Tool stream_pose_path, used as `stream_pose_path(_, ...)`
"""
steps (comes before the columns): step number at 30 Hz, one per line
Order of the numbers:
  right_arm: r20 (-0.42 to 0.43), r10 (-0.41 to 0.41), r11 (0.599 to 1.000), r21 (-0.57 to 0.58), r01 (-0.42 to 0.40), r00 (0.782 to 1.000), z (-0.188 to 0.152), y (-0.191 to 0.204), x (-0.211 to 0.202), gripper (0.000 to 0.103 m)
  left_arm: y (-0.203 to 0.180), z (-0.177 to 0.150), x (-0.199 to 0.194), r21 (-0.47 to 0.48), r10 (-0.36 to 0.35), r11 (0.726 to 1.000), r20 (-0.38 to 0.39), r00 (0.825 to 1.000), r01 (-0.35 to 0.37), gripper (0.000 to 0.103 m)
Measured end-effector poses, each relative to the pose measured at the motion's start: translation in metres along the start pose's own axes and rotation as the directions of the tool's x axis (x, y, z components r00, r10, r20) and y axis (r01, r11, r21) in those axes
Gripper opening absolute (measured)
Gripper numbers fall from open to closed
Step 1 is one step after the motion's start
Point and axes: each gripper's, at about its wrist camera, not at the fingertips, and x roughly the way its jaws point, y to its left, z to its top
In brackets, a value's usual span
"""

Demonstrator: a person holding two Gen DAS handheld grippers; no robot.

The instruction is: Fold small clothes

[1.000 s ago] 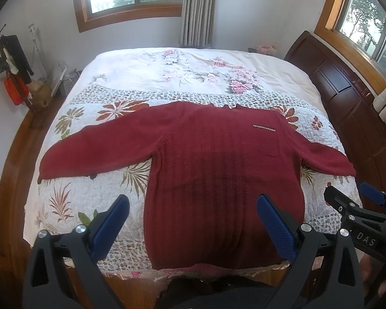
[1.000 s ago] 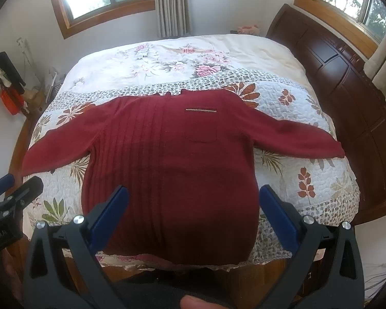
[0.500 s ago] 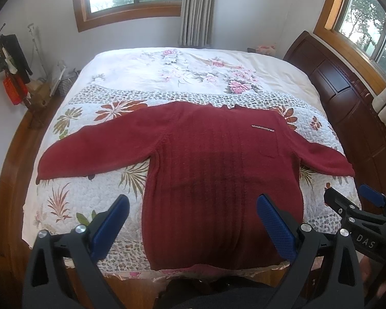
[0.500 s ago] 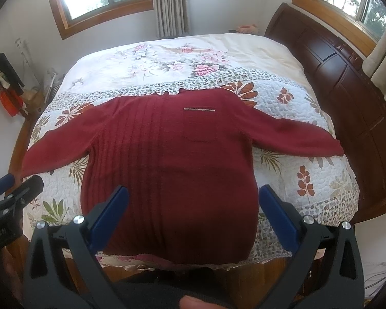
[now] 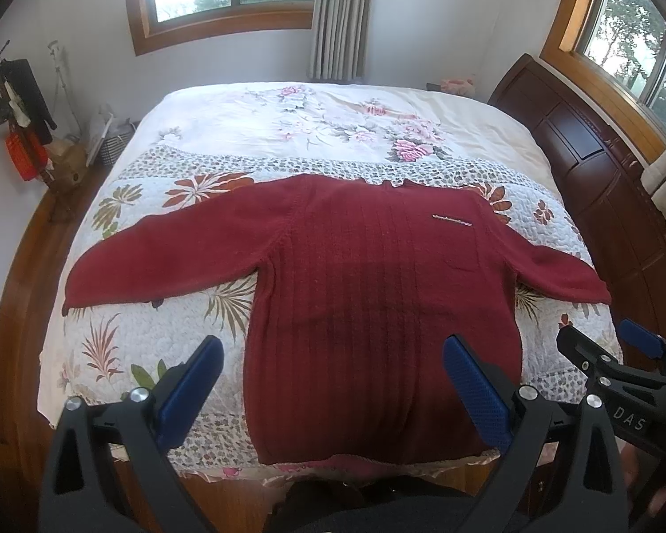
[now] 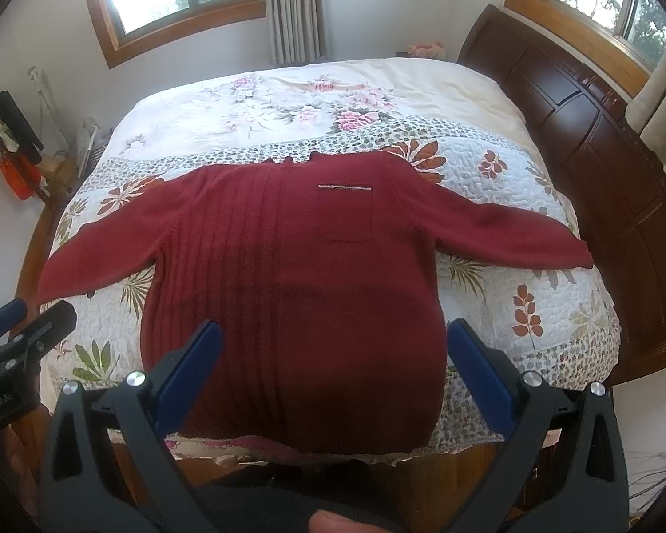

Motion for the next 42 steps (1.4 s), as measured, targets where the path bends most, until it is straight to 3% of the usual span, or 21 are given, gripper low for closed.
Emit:
stream_pose_path(21, 0.004, -0.006, 1.000, 0.004, 0.006, 1.000, -0.004, -0.002, -0.004, 0.101, -0.004, -0.002, -0.001, 0.005, -0.011, 1.000, -0.004, 1.000, 0.011, 0.099)
stream_pose_path(30, 0.022, -0.028, 1.000, 0.011, 0.028, 0.999, 0.008, -0.014, 0.006, 0.101, 0.001, -0.002, 0.019, -0.004, 0.000, 1.000, 0.006, 1.000, 0.000, 0.099)
stream_pose_path(32, 0.076, -0.038, 0.999, 0.019, 0.036, 0.996, 0.013, -0.030, 0.011, 0.101, 0.006, -0.004, 0.032, -0.014, -0.044, 0.999, 0.023, 0.999, 0.044, 0.099)
stream_pose_path(33, 0.112, 0.013, 1.000, 0.025, -0.016, 0.994, 0.015, -0.047, 0.020, 0.101, 0.009, -0.006, 0.042, -0.025, -0.102, 0.994, 0.016, 0.995, 0.102, 0.099)
stream_pose_path(37, 0.010, 0.053, 0.984, 0.167, -0.054, 0.999, 0.020, -0.118, 0.073, 0.100, 0.010, -0.005, 0.084, -0.035, -0.228, 0.974, -0.077, 0.971, 0.226, 0.099)
stream_pose_path(40, -0.014, 0.078, 0.933, 0.353, -0.068, 0.997, 0.014, -0.192, 0.106, 0.099, 0.003, -0.004, 0.097, 0.002, -0.264, 0.964, -0.018, 0.964, 0.264, 0.099)
stream_pose_path(42, -0.006, 0.090, 0.873, 0.482, -0.076, 0.996, 0.009, -0.246, 0.123, 0.099, -0.006, -0.001, 0.102, 0.047, -0.312, 0.950, 0.054, 0.949, 0.310, 0.099)
